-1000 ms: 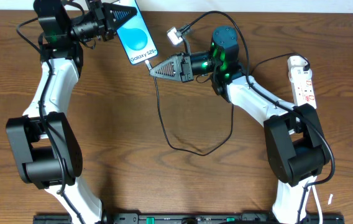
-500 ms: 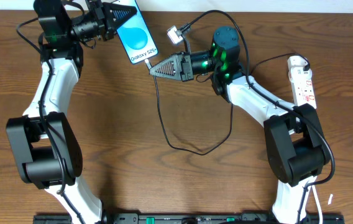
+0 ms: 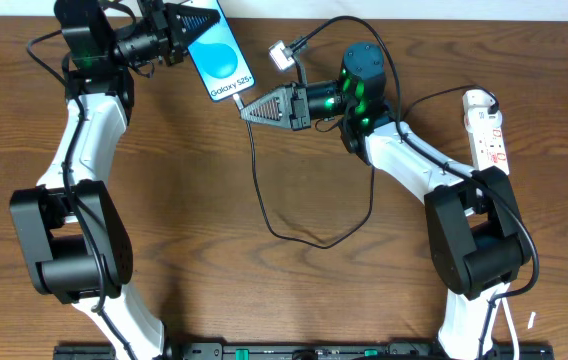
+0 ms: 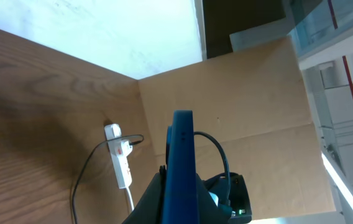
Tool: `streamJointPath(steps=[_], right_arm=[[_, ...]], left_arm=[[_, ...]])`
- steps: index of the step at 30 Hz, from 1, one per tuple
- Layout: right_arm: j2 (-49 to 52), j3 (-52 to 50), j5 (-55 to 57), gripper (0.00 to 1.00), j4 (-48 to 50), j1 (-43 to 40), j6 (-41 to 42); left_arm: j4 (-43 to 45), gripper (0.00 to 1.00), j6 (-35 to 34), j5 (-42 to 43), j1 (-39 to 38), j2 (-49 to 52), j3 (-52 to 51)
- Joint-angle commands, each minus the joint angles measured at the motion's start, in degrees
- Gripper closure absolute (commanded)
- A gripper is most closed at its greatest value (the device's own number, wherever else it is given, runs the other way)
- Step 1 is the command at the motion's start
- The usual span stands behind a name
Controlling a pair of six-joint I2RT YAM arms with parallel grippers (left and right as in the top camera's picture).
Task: Plug charger to phone and switch on socket
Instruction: 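Align the plug under the phone's port and push it upward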
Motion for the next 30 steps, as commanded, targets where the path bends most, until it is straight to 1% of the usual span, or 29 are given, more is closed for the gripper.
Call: streamJointPath(steps=[1, 9, 30], right_arm=[[-1.2, 0.0, 3.2, 0.99, 0.3, -0.1, 0.6], [-1.2, 0.0, 4.0, 0.99, 0.4, -0.1, 1.3], [-1.2, 0.0, 8.2, 0.99, 0.4, -0.1, 9.2]], left_arm=[[0.5, 0.93, -0.9, 1.5, -0.7, -0.7, 0.0], [0.5, 0.93, -0.9, 1.8, -0.7, -0.7, 0.0], [0.5, 0.93, -0.6, 2.8, -0.7, -0.7, 0.0]])
